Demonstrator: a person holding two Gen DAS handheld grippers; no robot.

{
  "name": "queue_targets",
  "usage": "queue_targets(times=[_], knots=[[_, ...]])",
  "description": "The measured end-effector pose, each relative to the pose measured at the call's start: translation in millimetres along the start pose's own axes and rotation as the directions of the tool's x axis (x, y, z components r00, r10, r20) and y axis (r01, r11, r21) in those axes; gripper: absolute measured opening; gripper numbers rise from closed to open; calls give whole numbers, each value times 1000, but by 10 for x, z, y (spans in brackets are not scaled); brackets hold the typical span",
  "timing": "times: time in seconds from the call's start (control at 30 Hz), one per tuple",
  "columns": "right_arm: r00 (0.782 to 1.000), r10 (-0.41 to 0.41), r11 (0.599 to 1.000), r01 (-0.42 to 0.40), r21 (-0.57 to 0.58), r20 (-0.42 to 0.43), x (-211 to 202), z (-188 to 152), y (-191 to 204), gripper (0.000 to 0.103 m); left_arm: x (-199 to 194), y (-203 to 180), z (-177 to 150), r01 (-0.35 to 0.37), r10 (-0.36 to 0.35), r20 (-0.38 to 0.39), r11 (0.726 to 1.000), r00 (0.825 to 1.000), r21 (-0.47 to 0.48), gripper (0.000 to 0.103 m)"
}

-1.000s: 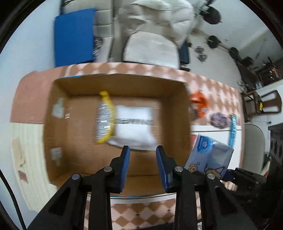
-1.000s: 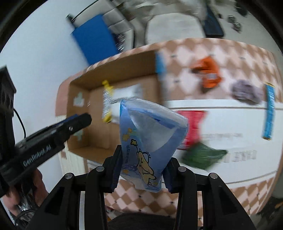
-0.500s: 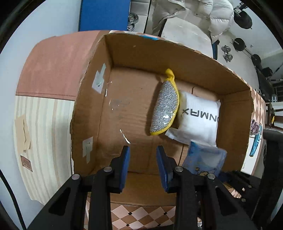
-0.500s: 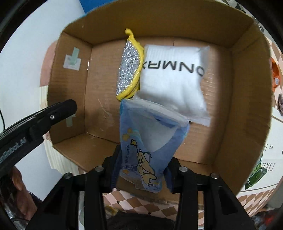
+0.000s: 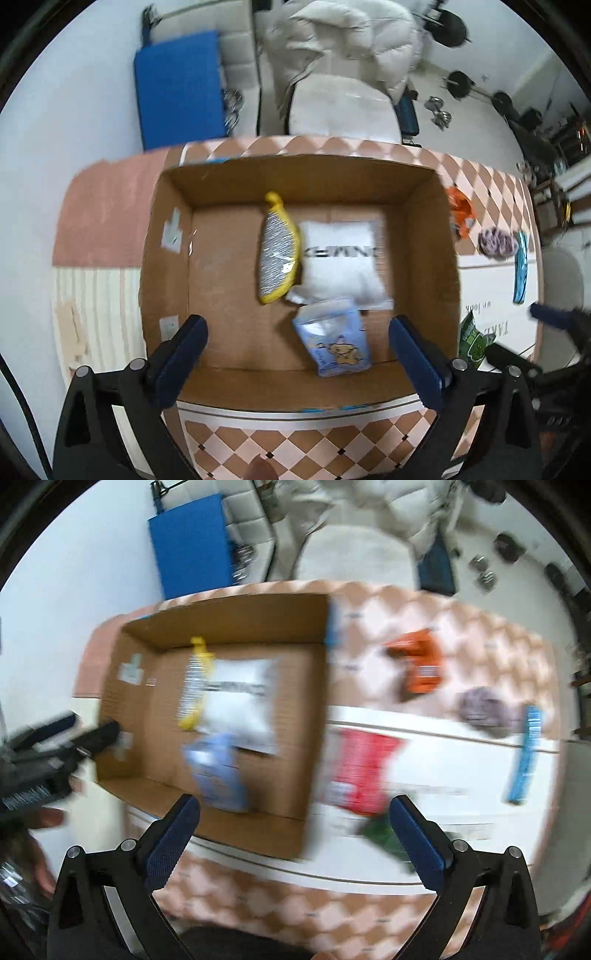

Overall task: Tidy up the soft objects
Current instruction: 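Grasp the blue-white bag with the right tool and drop it into the box, then grasp the green bag with the right tool while the left tool grasps the red bag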

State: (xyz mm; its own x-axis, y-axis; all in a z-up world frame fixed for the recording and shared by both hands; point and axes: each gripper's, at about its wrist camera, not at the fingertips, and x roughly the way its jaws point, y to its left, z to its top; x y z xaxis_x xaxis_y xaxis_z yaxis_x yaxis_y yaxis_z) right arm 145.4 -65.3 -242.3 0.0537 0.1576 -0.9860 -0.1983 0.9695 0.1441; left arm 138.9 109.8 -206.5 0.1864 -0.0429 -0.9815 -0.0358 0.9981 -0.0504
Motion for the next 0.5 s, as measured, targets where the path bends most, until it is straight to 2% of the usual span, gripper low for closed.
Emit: queue_targets(times=[0.07,0.13,0.3,0.4,0.43,0.5], knots=[[997,-76,997,77,-30,15,-21,-161,-275,103,-30,-230,-37,-34,33,25,998,999,46,101],[990,-140,988,139,-65,-15,129,-307,-522,103,-10,-494,-83,-70,67,30,993,997,99,101],[979,-159,984,146,-106,-125,721,-631,-853,103,133,-993,-145,-126,127,4,977,992,173,101],[969,-193,976,173,-135,-154,1070,-756,-938,103,197,-1193,-170,-135,140,-14,972,990,190,101],[966,-197,975,175,-139,-165,1181,-778,-971,101,208,-1259,-161,-139,145,-18,971,989,195,101],[962,-199,977,180,-115,-186,1321,-791,-1080,83,221,-1390,-153,-144,152,-22,969,988,203,101]])
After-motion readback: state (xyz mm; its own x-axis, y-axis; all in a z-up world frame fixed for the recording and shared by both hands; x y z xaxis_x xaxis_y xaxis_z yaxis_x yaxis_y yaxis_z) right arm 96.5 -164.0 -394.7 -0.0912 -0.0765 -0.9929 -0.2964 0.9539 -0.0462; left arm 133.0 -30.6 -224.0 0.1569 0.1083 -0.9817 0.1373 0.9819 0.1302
